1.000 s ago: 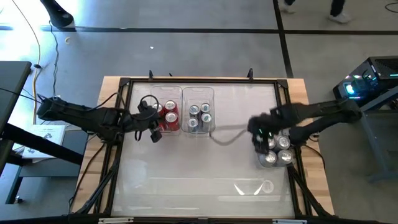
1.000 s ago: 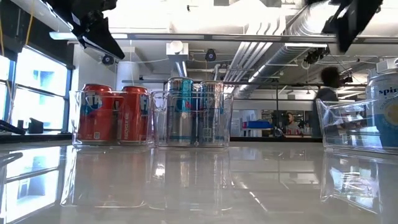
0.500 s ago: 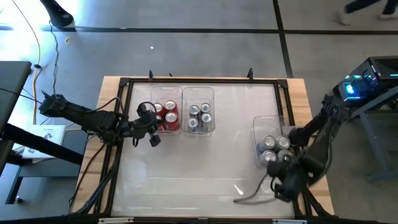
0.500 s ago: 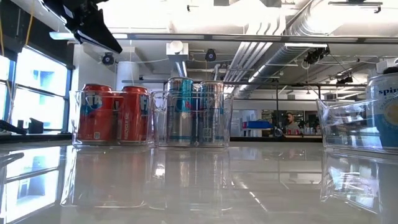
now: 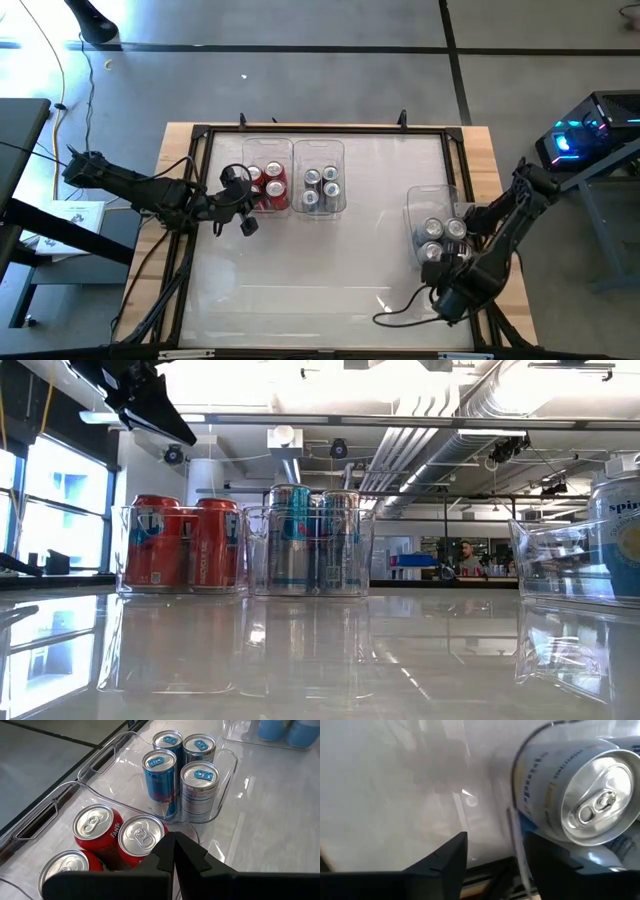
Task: Sort soda cans
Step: Move the bottom right transparent bin to the top
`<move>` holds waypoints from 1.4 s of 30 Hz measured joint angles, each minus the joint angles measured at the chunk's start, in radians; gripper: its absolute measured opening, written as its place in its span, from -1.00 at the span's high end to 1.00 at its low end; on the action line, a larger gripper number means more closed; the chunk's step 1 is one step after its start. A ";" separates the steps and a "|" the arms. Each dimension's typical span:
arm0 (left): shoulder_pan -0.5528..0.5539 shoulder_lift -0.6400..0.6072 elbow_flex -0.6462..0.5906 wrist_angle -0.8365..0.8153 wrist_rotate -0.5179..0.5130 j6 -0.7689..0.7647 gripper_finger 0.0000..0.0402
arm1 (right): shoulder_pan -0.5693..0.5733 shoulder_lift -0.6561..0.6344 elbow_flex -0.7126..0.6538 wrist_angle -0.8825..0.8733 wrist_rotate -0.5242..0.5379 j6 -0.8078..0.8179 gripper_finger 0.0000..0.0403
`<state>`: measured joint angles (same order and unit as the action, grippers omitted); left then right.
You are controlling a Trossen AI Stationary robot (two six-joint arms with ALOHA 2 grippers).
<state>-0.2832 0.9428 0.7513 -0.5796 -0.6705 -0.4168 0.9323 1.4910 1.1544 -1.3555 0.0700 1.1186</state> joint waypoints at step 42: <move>0.000 0.116 0.000 0.001 0.017 -0.045 1.00 | -0.388 -0.002 -0.142 0.196 0.028 -0.646 0.99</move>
<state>-0.2829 1.0589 0.7513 -0.5783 -0.6537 -0.4615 0.5446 1.4895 1.0122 -1.1597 0.0984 0.4723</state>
